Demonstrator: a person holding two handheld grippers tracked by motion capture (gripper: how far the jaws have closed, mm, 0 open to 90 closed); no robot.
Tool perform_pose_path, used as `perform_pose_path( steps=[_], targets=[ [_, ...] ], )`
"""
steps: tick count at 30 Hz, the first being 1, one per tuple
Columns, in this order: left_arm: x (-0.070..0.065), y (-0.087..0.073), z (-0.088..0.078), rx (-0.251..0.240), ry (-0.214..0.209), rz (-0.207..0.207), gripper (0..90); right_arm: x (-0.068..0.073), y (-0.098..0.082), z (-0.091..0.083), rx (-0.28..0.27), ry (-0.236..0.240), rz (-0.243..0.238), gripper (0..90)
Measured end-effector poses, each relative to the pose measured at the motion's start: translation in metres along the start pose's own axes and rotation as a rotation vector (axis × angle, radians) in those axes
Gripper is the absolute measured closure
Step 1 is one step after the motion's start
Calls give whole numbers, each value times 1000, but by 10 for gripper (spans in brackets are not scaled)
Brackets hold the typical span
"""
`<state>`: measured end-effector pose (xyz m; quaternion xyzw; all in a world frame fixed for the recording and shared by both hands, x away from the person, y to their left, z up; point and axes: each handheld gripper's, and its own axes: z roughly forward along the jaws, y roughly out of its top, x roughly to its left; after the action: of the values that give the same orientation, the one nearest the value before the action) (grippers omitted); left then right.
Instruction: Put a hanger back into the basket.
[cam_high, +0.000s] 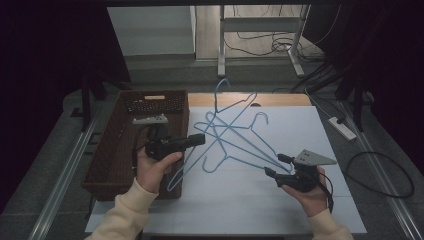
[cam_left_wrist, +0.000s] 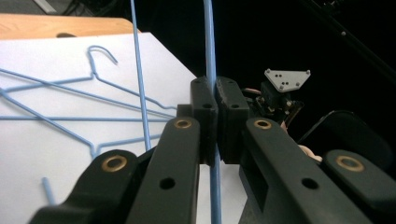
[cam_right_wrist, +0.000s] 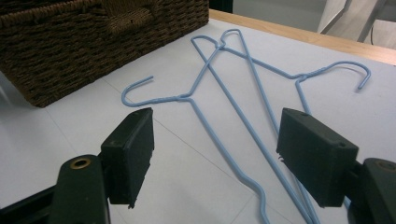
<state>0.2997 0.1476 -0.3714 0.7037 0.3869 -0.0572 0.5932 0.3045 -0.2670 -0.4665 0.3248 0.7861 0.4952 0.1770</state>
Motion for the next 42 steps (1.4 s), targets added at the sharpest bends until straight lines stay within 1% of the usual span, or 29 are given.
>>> perform_pose_path(
  steps=[4,5,7,8,9,10,11,15,16,19,22,26,30,31,37,38,39,40,41,42],
  targets=[
    [4,0,-8,-12,0,2,868,-1,-1,0,0,-5,0,276],
    [6,0,-11,-13,5,3,867,-1,-1,0,1,-8,-2,275],
    [9,-1,-17,-19,31,11,868,-1,-1,1,8,-10,-4,275],
    [9,-1,-17,-19,31,11,867,-1,-1,1,8,-10,-4,275],
    [12,-1,-24,-27,40,8,868,-1,-2,1,14,-14,-7,275],
    [13,-1,-26,-29,47,10,868,-1,-2,2,15,-16,-8,275],
    [13,-1,-26,-29,47,10,868,-2,-2,2,16,-18,-10,275],
    [19,0,-39,-39,63,14,868,-2,-2,3,23,-26,-16,275],
    [20,0,-42,-43,68,15,868,-2,-2,3,27,-38,-24,275],
    [23,1,-53,-53,80,13,868,-1,-2,3,28,-40,-28,275],
    [26,2,-63,-57,102,16,868,-1,-2,3,29,-41,-28,275],
    [31,3,-74,-64,123,14,868,-1,-2,4,31,-43,-28,275],
    [39,5,-86,-68,143,29,868,-2,-2,3,32,-47,-27,275],
    [39,5,-86,-68,143,29,868,-2,-2,3,32,-47,-27,275],
    [54,7,-104,-75,205,55,868,-2,-2,4,40,-49,-28,275],
    [60,8,-108,-74,226,57,868,-2,-3,5,40,-49,-29,275],
    [60,8,-108,-74,226,57,868,-3,-3,5,42,-50,-31,275],
    [67,8,-112,-70,237,59,868,-2,-3,6,44,-52,-31,275],
    [67,8,-112,-70,237,59,868,-2,-3,6,46,-52,-32,275],
    [72,8,-114,-62,245,63,868,-2,-3,6,46,-52,-32,275]
  ],
)
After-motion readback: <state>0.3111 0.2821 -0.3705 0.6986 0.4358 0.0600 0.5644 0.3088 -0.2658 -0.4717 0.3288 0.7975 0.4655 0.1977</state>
